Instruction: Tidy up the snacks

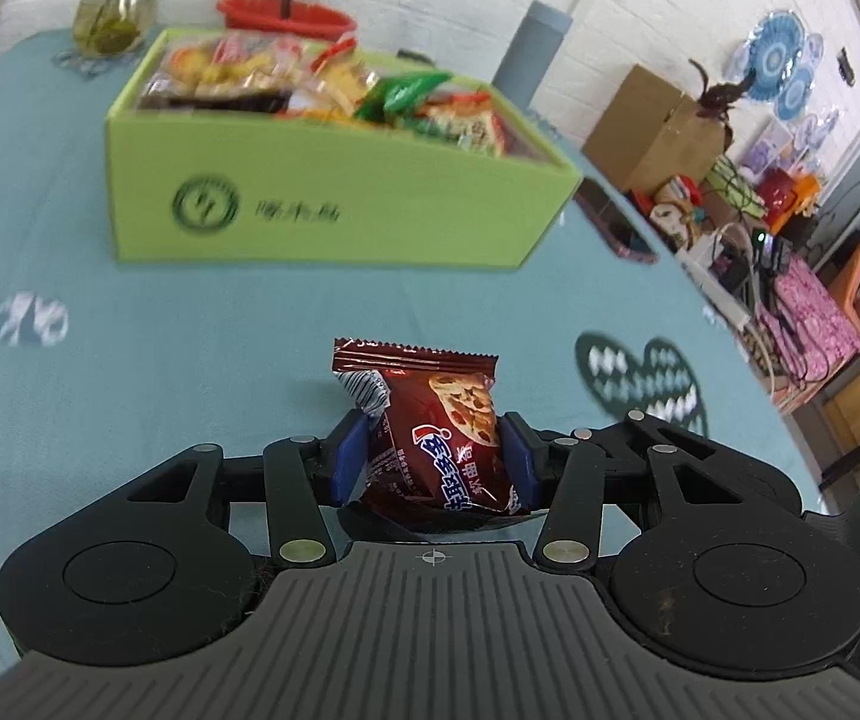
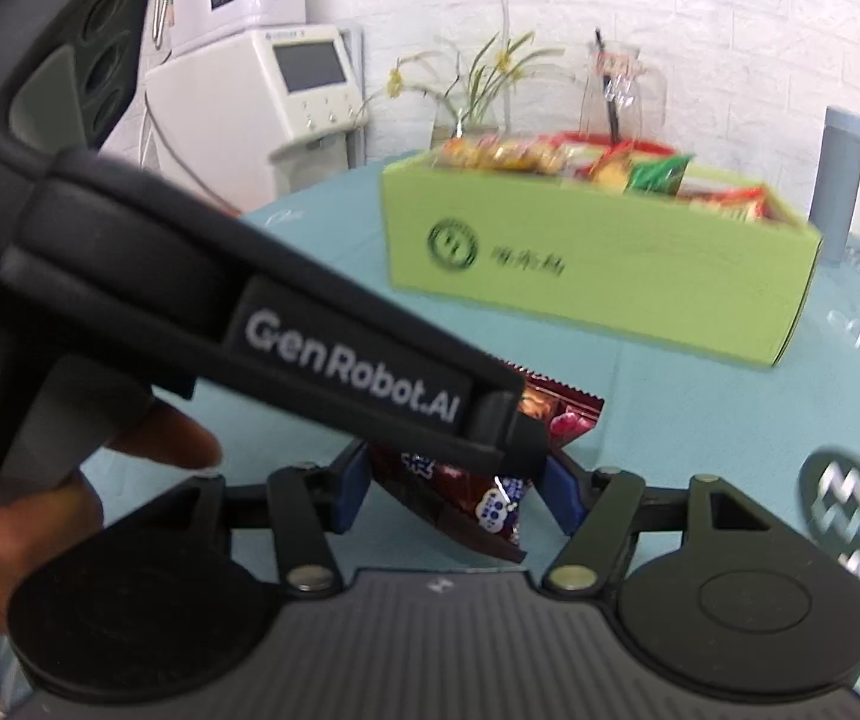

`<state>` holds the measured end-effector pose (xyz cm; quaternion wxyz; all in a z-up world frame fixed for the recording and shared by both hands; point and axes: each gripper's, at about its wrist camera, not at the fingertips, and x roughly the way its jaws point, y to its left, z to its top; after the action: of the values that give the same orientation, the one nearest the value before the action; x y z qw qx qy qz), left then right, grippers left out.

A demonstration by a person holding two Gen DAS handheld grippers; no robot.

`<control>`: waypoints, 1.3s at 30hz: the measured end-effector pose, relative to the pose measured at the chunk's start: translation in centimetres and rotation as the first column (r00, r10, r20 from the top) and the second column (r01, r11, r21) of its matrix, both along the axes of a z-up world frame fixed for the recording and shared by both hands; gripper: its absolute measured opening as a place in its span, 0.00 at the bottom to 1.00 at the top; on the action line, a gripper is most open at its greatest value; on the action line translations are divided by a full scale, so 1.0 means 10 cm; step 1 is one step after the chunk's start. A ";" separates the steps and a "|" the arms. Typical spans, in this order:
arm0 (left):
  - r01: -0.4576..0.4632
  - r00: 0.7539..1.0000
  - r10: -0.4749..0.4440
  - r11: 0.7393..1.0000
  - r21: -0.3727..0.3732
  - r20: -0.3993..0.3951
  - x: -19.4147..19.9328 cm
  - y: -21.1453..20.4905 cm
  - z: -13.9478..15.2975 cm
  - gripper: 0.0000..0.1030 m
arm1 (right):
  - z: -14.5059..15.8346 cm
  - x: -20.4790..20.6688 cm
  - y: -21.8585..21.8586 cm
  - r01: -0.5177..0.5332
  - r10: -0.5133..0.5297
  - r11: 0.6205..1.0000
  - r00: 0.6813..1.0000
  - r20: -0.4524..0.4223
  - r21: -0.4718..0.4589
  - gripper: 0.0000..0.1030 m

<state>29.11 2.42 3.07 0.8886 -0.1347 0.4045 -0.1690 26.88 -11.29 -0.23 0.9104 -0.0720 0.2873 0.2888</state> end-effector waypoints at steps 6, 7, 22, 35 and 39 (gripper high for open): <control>0.017 0.994 -0.017 1.000 0.003 0.103 0.57 -0.14 0.52 0.27 | 0.36 0.40 -0.14 0.000 0.001 1.000 0.991 0.136 -0.008 0.69; 0.015 0.993 -0.015 1.000 0.004 0.121 0.67 -0.16 0.59 0.27 | 0.44 0.50 -0.15 0.000 0.001 1.000 0.987 0.159 -0.011 0.69; -0.001 0.999 0.000 1.000 0.011 0.048 2.43 -0.40 0.39 0.32 | 0.42 2.16 -0.32 0.040 -0.039 0.999 0.995 0.091 -0.012 0.73; -0.022 0.955 0.029 0.999 -0.026 0.297 1.79 -0.18 0.91 0.77 | 0.52 2.02 -0.42 -0.004 -0.001 0.998 0.997 0.077 0.061 0.99; -0.064 0.938 0.088 0.995 -0.080 0.334 1.25 0.03 1.06 0.80 | 0.66 1.91 -0.35 -0.030 0.024 0.999 0.989 0.144 0.040 1.00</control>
<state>41.62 2.74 13.69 0.9455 -0.1494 0.2350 -0.1688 46.03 -14.74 6.38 0.9260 -0.0774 0.2142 0.3011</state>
